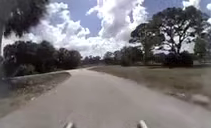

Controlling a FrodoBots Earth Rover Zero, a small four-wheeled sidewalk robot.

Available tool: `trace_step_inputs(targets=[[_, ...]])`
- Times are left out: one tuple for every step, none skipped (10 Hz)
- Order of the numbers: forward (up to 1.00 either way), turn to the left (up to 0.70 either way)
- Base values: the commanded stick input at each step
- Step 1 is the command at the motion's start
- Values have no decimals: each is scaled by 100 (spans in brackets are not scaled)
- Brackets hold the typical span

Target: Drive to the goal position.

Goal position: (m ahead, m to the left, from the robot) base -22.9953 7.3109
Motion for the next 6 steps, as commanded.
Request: trace_step_inputs(targets=[[0, -100], [0, -100], [0, -100], [0, -100], [0, -100], [0, -100]])
